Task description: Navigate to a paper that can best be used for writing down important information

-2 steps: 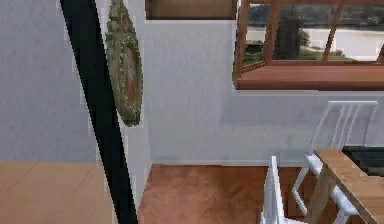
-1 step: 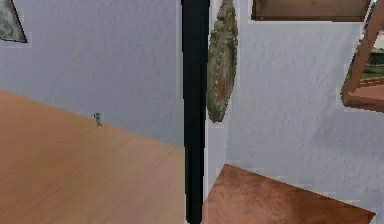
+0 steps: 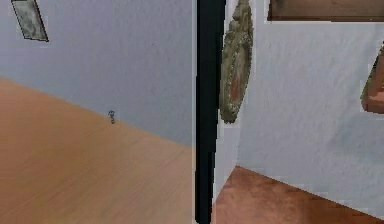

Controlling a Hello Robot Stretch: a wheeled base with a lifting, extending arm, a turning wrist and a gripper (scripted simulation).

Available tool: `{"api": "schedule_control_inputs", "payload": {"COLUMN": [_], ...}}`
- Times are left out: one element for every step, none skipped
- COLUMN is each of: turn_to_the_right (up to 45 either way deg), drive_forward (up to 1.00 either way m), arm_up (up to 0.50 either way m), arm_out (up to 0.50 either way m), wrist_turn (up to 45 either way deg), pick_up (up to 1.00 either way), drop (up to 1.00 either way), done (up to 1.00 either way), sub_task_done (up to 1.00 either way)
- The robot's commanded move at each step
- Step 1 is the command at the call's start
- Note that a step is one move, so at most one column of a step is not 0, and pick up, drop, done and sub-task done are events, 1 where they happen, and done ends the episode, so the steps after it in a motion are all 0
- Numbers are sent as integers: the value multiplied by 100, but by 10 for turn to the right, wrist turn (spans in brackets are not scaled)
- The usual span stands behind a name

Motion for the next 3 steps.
{"api": "schedule_control_inputs", "payload": {"turn_to_the_right": [0, -450, -180], "drive_forward": [55, 0, 0], "arm_up": [0, 0, 0], "arm_out": [0, 0, 0], "wrist_turn": [0, 0, 0], "pick_up": [0, 0, 0], "drop": [0, 0, 0], "done": [0, 0, 0], "sub_task_done": [0, 0, 0]}}
